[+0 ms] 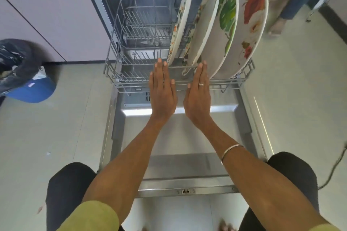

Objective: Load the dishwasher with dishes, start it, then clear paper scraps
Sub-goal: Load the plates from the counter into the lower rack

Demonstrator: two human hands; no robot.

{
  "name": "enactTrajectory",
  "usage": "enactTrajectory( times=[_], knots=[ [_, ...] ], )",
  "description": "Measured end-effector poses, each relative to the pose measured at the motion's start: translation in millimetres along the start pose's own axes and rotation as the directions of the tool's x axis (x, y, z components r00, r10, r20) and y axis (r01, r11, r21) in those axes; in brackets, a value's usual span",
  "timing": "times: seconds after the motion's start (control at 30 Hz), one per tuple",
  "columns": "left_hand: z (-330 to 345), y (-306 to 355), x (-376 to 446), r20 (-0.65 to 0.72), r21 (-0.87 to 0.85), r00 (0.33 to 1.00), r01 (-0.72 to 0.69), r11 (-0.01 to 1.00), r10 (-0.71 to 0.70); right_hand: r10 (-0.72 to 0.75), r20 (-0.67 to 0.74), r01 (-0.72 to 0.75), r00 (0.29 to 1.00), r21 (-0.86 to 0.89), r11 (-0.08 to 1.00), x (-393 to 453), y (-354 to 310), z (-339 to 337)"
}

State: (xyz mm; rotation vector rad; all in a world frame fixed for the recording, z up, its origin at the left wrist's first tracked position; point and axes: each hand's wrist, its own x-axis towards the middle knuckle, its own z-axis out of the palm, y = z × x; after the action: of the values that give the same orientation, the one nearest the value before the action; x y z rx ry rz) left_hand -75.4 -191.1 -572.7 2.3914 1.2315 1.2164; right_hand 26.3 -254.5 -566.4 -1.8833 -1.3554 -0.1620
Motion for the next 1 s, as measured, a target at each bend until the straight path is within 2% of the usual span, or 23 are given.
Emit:
enactTrajectory(
  times=[0.17,0.33,0.57,0.77,1.0],
  knots=[
    [9,-7,35,0.089,-0.009,0.996,0.025,1.0,-0.024,-0.002,0.022,0.002,1.0,0.006,1.0,35,7,11],
    [17,-13,66,0.134,-0.006,0.991,0.027,1.0,-0.026,0.01,0.065,-0.001,0.998,-0.13,0.991,70,11,22],
    [29,-21,93,0.171,0.039,0.983,0.057,0.998,-0.063,0.053,0.152,-0.019,0.987,-0.219,0.976,99,8,28],
    [38,-26,114,0.23,0.087,0.967,0.092,0.992,-0.11,0.071,0.28,0.05,0.957,-0.402,0.914,123,14,31],
    [47,-34,139,0.299,0.192,0.945,0.079,0.978,-0.135,0.179,0.385,0.006,0.905,-0.432,0.902,152,11,35]
  ],
)
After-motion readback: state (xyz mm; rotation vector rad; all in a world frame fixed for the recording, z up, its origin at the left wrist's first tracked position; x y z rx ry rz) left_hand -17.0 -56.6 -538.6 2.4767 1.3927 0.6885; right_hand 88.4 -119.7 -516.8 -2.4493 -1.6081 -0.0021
